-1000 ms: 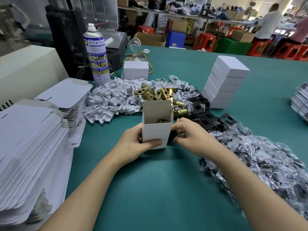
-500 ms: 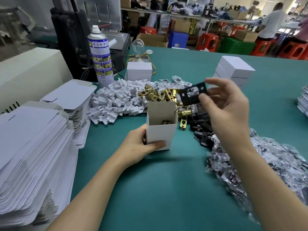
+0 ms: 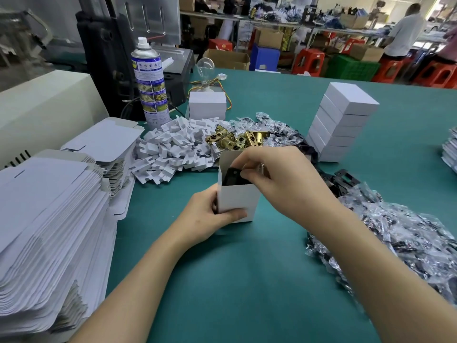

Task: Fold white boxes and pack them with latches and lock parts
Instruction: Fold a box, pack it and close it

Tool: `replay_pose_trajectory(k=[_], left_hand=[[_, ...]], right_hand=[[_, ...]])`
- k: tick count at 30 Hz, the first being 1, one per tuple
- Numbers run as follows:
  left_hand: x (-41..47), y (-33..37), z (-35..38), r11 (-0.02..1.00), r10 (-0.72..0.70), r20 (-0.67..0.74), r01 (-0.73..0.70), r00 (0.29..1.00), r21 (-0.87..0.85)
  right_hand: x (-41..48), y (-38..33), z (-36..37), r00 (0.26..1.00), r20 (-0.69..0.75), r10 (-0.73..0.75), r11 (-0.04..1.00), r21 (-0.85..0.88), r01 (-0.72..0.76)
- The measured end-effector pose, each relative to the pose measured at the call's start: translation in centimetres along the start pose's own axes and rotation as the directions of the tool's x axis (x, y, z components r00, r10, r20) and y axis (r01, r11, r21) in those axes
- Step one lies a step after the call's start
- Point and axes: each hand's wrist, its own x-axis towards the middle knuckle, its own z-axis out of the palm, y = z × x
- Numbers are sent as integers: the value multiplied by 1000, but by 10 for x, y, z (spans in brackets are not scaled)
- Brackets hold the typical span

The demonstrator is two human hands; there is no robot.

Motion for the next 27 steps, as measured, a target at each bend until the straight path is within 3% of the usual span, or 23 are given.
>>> replay_pose_trajectory(k=[3, 7, 11, 14, 17, 21, 24, 27], left_hand=[[0, 0, 0, 1000, -1, -5, 1, 1000, 10], [0, 0, -1, 999, 13, -3, -13, 1000, 42], [1, -1, -2, 999, 12, 6, -12, 1000, 31], [0, -1, -3, 1000, 2, 17, -3, 1000, 24], [0, 0, -3, 1000, 6, 11, -7, 1000, 22], [0, 2, -2, 999, 27, 8, -28, 1000, 21], [0, 1, -2, 999, 36, 8, -36, 999, 29], [0, 0, -3, 999, 30, 6, -31, 1000, 33]], right_hand=[[4, -7, 0, 996, 86, 13, 999, -51, -8], [7, -11, 1, 995, 94, 12, 989, -148, 2], [3, 0, -13, 994, -102, 31, 988, 152, -16], [1, 26, -38, 963, -258, 76, 997, 47, -66], [0, 57, -58, 972, -100, 214, 949, -216, -231], [-5, 84, -55, 879, 193, 437, 822, -484, -302], [-10, 98, -46, 815, 264, 516, 771, -558, -308], [-12, 110, -40, 801, 246, 546, 725, -617, -305]])
